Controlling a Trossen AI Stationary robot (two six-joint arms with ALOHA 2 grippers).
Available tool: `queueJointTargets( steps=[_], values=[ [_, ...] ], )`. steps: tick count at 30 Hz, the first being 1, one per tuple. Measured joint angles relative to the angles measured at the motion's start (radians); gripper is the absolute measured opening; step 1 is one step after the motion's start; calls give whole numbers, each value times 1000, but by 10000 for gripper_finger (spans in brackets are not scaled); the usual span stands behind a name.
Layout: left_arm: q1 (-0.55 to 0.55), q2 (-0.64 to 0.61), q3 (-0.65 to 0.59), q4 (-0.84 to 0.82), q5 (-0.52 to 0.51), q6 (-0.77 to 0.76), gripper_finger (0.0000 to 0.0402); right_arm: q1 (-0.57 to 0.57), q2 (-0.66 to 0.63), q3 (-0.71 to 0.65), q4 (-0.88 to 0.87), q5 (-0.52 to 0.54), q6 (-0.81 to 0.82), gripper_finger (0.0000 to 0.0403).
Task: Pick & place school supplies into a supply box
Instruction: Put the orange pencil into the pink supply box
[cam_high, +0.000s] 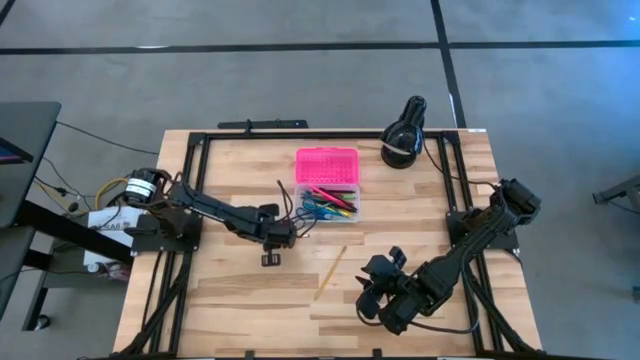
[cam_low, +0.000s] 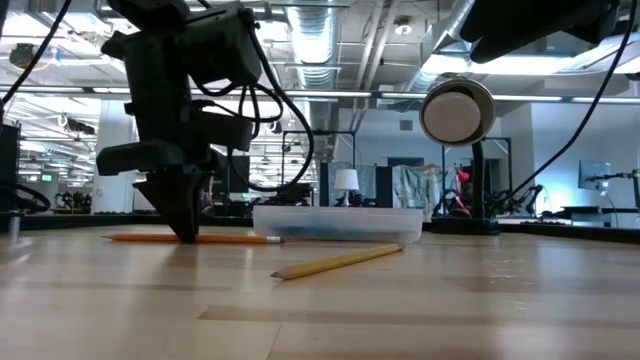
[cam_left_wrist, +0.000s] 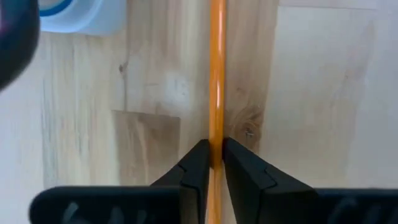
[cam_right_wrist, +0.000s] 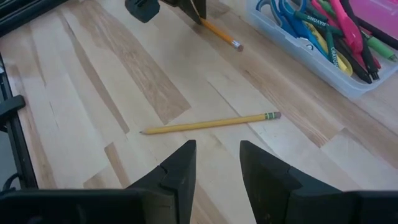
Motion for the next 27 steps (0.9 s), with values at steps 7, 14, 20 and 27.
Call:
queueJointTargets(
  steps=[7, 14, 20, 27],
  values=[
    [-20, 0, 0, -1, 19, -40, 15, 0, 0, 0, 3, 0, -23, 117],
    [-42, 0, 0, 8, 11, -93, 14, 0, 0, 0, 3, -1, -23, 117],
    [-52, 0, 10, 14, -7, -118, 9, 0, 0, 0, 3, -17, -23, 117],
    [-56, 6, 61, 9, 10, -117, 9, 0, 0, 0, 7, -27, -23, 117]
  ],
)
